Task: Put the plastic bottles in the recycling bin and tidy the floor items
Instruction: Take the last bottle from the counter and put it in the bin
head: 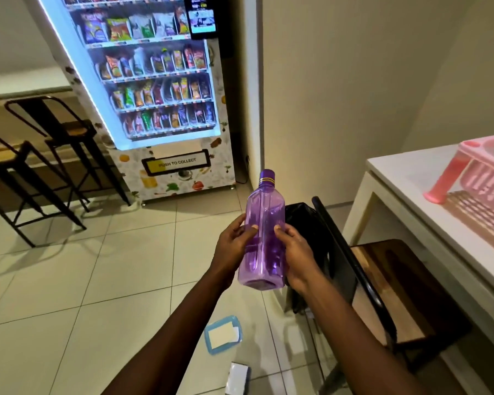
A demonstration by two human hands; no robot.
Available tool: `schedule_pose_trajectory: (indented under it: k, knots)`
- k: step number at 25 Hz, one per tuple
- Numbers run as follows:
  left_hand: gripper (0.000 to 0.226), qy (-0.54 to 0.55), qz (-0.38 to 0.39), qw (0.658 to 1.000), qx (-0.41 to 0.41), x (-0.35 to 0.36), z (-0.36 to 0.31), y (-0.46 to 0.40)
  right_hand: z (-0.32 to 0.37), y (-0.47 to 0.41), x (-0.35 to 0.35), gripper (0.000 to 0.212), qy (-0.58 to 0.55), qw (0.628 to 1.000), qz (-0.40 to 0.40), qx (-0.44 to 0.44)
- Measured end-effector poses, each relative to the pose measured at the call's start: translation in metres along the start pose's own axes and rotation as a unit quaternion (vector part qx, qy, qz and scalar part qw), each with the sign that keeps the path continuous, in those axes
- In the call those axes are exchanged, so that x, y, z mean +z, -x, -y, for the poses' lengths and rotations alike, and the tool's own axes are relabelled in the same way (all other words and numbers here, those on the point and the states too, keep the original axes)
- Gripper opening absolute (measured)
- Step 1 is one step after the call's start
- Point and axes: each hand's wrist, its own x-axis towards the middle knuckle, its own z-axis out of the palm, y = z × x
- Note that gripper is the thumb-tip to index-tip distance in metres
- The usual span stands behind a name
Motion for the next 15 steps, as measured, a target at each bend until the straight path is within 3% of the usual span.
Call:
schedule_pose_trajectory:
  k: [5, 8, 11, 15]
  knots:
    - [0.038, -0.019, 0.078, 0.996, -0.044, -0.033, -0.004, -0.054, -0.013, -0.05, 0.03, 0.029, -0.046, 0.992, -0.116, 0.022]
    - [0.032, -0.045, 0.134, 0.988, -0.058, -0.052, 0.004, -0.081, -0.025, -0.073, 0.038, 0.019, -0.069, 0.987, -0.141, 0.028]
    - [0.025, -0.06, 0.175, 0.979, -0.081, -0.061, 0.017, -0.114, -0.037, -0.1, 0.036, 0.027, -0.101, 0.978, -0.175, 0.045]
    - [0.017, -0.077, 0.235, 0.955, -0.166, -0.046, 0.039, -0.161, -0.05, -0.146, 0.018, 0.023, -0.14, 0.954, -0.238, 0.116]
